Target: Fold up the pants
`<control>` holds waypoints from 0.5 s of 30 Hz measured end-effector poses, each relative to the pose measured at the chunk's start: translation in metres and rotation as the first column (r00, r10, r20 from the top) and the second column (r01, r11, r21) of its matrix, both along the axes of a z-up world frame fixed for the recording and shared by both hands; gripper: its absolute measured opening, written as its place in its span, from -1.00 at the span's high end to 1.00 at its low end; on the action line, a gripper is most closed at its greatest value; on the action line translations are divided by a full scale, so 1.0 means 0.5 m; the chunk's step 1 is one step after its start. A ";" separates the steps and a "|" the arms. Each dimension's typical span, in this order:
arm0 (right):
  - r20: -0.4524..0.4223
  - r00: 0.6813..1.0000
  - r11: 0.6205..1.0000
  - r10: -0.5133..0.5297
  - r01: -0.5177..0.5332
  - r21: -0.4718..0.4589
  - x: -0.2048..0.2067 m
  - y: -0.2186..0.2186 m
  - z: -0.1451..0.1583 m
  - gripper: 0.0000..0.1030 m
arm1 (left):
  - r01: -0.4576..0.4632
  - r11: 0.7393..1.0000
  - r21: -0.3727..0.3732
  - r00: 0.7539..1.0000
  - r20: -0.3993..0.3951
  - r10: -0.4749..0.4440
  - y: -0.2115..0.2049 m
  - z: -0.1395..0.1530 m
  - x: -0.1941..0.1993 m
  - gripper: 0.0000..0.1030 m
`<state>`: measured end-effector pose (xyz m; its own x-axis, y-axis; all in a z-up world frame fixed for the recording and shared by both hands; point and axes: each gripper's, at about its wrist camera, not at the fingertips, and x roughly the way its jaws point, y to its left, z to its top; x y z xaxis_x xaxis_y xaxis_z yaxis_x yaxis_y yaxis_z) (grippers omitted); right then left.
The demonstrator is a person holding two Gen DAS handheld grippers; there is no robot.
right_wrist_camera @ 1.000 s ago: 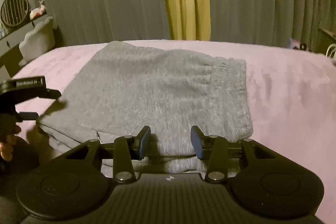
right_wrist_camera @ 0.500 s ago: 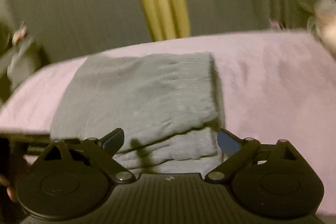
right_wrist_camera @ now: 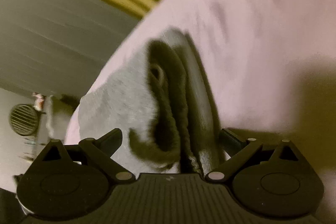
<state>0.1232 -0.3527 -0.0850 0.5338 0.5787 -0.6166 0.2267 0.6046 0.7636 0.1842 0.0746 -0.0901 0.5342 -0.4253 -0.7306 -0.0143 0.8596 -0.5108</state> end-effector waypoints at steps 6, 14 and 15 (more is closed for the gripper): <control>0.006 0.998 0.991 0.063 -0.063 0.120 0.046 -0.004 -0.044 -0.92 | 0.092 0.994 -0.053 0.993 -0.065 -0.095 0.001 -0.060 0.077 -0.99; 0.035 0.983 0.980 0.178 -0.180 0.088 0.095 0.034 -0.036 -0.93 | 0.312 0.948 -0.057 0.950 -0.007 -0.313 -0.019 -0.081 0.107 -1.00; 0.033 0.983 0.980 0.183 -0.185 0.072 0.102 0.045 -0.033 -0.93 | 0.316 0.947 -0.062 0.948 -0.005 -0.317 -0.019 -0.081 0.111 -1.00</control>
<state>0.1739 -0.3302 -0.1014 0.4291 0.7124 -0.5553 0.0965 0.5751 0.8124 0.2395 0.0651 -0.1307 0.3544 -0.6141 -0.7051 0.2460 0.7888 -0.5633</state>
